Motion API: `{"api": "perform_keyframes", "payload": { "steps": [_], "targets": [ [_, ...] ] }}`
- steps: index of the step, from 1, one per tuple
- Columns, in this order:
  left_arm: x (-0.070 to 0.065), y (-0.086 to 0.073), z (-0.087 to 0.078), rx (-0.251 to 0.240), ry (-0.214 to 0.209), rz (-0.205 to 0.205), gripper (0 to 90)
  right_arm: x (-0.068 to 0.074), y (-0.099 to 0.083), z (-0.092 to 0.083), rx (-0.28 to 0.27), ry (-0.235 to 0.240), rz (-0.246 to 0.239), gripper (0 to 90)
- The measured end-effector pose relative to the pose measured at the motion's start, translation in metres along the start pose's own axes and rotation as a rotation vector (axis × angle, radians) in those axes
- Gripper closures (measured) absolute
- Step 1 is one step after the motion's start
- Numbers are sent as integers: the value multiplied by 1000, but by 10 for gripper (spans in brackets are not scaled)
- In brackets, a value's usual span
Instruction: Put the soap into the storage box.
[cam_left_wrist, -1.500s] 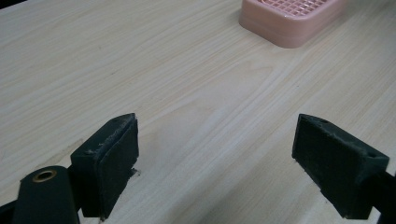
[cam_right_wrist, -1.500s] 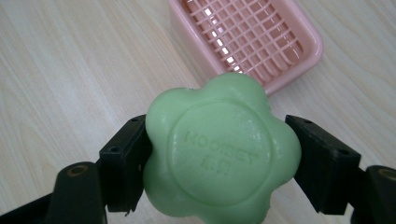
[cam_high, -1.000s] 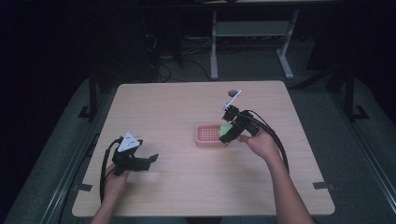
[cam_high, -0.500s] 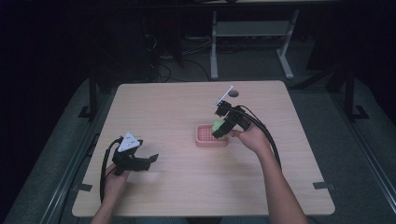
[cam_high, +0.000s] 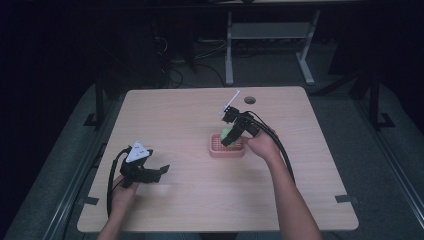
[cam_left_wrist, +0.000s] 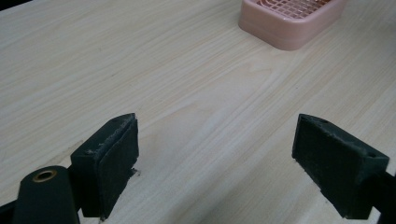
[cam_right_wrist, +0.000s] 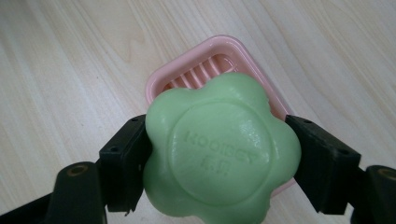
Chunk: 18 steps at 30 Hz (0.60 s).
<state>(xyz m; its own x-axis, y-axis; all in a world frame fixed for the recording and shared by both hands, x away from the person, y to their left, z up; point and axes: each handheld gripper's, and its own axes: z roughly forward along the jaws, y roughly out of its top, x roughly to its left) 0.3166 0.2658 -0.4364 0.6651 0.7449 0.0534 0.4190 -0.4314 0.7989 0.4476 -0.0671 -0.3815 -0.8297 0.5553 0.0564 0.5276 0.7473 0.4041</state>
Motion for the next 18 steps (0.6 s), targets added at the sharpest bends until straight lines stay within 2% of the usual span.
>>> {"api": "perform_keyframes", "payload": {
  "steps": [18],
  "targets": [
    [0, 0, 0, 2, -1, 1, 144, -8, 4, 26, 36, 4, 35, 258]
  ]
}}
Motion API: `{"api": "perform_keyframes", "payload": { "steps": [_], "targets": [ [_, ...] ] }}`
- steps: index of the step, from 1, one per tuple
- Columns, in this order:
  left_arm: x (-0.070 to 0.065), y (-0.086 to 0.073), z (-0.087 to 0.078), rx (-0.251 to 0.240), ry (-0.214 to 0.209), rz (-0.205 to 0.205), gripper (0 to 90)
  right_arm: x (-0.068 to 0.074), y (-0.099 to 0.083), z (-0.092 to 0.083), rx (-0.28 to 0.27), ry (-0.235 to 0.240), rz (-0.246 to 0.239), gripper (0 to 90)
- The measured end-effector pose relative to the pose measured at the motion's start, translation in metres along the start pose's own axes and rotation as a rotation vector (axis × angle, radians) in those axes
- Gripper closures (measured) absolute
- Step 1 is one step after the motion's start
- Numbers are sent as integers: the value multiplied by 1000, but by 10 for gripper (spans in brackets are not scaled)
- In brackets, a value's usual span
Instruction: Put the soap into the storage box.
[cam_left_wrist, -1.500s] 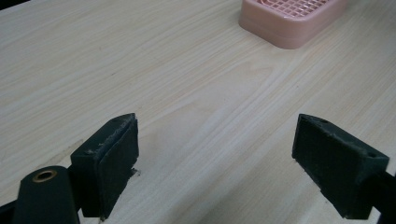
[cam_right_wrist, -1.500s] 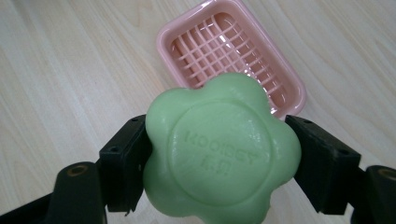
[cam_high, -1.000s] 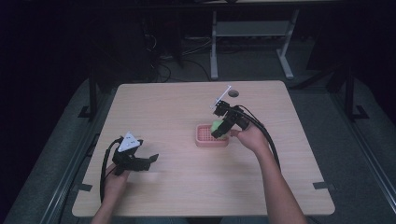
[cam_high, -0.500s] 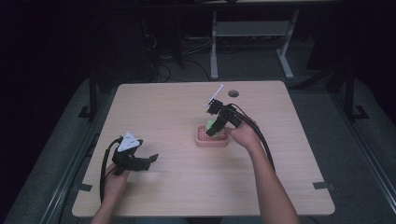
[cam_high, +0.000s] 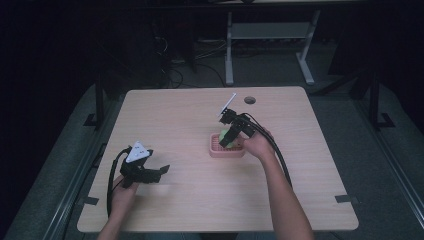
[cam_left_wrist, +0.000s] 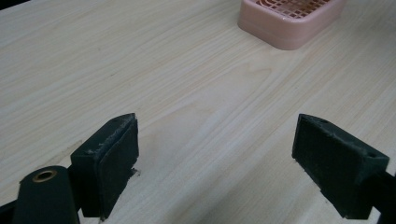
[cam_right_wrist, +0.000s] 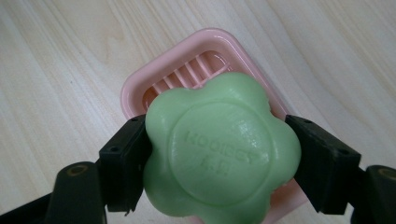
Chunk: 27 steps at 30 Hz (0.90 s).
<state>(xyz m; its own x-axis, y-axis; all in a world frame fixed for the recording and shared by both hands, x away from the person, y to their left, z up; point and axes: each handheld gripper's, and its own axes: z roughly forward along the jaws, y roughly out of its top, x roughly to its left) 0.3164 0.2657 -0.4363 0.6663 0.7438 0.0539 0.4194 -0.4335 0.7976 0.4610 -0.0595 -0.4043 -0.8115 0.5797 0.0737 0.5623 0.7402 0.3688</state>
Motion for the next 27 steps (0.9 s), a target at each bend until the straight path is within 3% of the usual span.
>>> {"api": "perform_keyframes", "payload": {
  "steps": [27],
  "targets": [
    [1, 0, 0, -11, 2, -9, 144, -1, 2, 14, 20, 0, 7, 256]
  ]
}}
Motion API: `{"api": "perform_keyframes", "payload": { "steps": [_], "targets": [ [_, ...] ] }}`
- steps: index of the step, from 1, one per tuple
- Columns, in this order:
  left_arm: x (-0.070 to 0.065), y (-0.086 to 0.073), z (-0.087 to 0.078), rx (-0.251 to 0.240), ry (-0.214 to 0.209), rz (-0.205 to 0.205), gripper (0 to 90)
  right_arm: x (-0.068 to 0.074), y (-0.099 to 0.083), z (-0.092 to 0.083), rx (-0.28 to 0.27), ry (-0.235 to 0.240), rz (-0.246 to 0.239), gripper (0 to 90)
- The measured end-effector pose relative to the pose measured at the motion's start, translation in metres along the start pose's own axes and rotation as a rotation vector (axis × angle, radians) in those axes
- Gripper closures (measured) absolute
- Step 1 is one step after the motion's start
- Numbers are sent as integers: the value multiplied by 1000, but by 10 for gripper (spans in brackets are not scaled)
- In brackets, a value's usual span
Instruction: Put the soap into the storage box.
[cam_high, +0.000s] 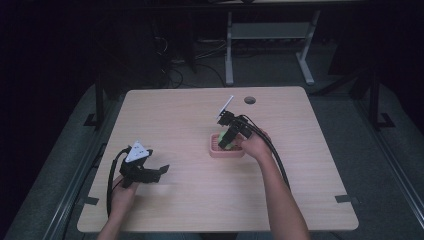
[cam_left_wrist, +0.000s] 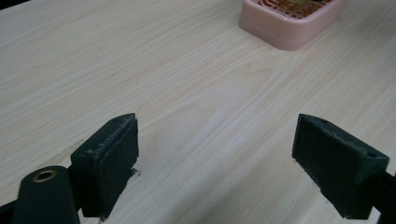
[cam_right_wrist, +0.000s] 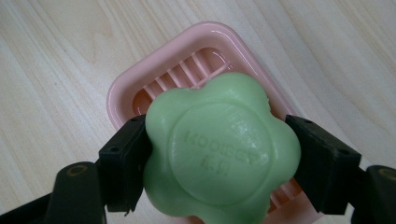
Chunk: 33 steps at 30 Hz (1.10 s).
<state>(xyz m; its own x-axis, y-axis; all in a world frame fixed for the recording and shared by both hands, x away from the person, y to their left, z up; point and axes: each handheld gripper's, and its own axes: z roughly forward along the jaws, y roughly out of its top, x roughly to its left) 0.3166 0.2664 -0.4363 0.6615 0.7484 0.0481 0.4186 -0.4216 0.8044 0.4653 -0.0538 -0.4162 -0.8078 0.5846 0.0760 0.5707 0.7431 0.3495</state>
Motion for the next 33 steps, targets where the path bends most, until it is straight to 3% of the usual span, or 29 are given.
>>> {"api": "perform_keyframes", "payload": {
  "steps": [23, 33],
  "targets": [
    [1, 0, 0, 0, -1, -5, 144, -3, -1, -1, 6, 0, 15, 256],
    [1, 0, 0, 3, 1, -2, 144, -3, 0, -8, -28, 1, 11, 279]
  ]
}}
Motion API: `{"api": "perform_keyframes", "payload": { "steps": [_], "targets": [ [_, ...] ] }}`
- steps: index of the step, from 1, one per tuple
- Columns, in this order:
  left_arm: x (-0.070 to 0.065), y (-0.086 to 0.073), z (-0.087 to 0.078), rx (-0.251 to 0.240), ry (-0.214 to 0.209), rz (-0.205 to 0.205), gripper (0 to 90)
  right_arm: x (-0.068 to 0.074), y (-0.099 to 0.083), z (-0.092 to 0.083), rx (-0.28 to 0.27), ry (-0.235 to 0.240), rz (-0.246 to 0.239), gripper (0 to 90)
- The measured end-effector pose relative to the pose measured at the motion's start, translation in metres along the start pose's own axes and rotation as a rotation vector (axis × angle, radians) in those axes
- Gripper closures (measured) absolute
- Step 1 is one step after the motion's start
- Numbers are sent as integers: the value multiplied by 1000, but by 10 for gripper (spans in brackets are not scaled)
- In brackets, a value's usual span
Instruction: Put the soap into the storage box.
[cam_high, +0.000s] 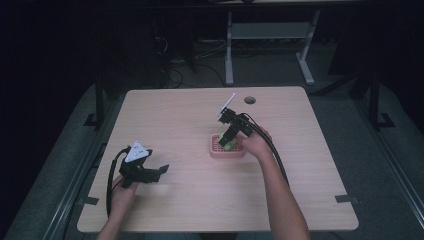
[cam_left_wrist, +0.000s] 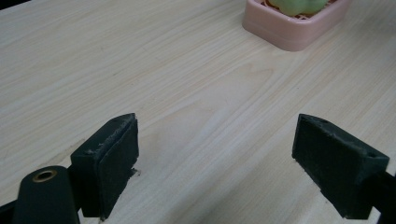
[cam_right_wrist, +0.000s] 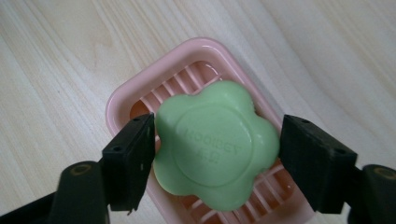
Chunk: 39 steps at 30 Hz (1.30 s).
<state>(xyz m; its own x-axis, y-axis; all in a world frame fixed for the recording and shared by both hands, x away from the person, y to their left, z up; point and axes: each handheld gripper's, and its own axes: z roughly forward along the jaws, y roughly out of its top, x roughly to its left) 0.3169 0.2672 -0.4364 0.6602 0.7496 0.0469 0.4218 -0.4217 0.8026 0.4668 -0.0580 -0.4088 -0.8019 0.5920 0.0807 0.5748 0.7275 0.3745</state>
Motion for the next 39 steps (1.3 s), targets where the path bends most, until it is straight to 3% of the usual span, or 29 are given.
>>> {"api": "perform_keyframes", "payload": {
  "steps": [11, 39],
  "targets": [
    [0, 0, 0, -1, 0, -1, 144, -1, -2, -2, 4, 20, 10, 262],
    [-1, 0, 0, 4, -3, -2, 144, -4, -13, -23, -56, 38, 33, 239]
  ]
}}
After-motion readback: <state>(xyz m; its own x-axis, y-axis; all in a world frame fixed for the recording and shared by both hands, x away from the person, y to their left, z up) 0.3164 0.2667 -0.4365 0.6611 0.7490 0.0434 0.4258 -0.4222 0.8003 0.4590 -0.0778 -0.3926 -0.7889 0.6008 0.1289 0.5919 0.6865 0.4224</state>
